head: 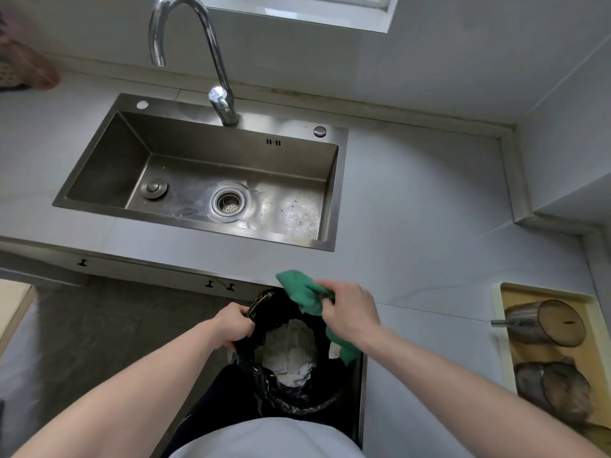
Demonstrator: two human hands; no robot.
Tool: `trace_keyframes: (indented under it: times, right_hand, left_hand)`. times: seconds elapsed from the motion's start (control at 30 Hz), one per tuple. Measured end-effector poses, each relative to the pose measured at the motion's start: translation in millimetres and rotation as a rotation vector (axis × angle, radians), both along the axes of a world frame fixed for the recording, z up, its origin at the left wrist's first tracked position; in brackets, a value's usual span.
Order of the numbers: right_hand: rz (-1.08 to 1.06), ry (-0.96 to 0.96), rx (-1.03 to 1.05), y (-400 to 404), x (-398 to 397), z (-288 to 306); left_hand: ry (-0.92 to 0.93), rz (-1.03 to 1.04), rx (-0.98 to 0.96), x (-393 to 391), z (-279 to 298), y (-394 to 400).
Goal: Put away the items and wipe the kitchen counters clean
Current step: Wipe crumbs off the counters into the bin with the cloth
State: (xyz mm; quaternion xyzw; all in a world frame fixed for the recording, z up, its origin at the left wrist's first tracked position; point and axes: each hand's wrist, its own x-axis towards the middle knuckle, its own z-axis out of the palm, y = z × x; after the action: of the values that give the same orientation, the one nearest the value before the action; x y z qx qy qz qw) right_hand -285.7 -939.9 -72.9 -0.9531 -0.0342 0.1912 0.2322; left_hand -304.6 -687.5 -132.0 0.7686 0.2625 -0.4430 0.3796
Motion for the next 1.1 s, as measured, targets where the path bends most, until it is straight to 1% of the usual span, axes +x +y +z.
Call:
trace_keyframes:
  times: [0.1, 0.17, 0.23, 0.3, 0.37, 0.47, 0.53, 0.6, 0.7, 0.77, 0.9, 1.0, 1.1]
  right_hand:
    - [-0.127, -0.11, 0.026, -25, 45, 21]
    - [-0.198, -0.19, 0.007, -42, 76, 29]
    - [-0.223, -0.176, -0.071, -56, 98, 22]
    - [-0.205, -0.084, -0.153, -63, 104, 7]
    - [-0.169, -0.01, -0.227, -60, 94, -10]
    - [-0.035, -0.035, -0.294, -37, 62, -24]
    - [0.083, -0.038, -0.263, -19, 36, -26]
    - [0.191, 0.004, -0.229, -4, 11, -25]
    - [0.258, 0.074, -0.1, 1, -6, -19]
    - [0.207, 0.028, -0.031, -5, -1, -8]
    - [-0.055, -0.176, 0.02, -38, 55, 9]
    - [-0.23, -0.273, -0.029, -71, 109, 13]
    - [-0.345, -0.258, -0.153, -104, 148, 7]
  left_hand:
    - [0.016, 0.005, -0.02, 0, -1, 2]
    - [0.014, 0.007, -0.025, 2, -1, 3]
    - [0.012, 0.008, -0.017, 2, -3, 4]
    - [0.019, 0.009, -0.018, 0, -5, 4]
    - [0.019, 0.012, -0.023, 0, -6, 3]
    - [0.015, 0.016, -0.017, -1, -6, 2]
    - [0.016, 0.018, -0.019, -2, -4, 2]
    - [0.015, 0.022, -0.014, -3, -3, 1]
    - [0.02, 0.023, -0.003, -1, -2, 2]
    - [0.021, 0.03, -0.019, 0, -3, 3]
    - [0.017, 0.033, -0.024, 0, -7, 5]
    - [0.008, 0.028, -0.024, 0, -10, 5]
    - [0.006, 0.033, -0.029, -2, -11, 3]
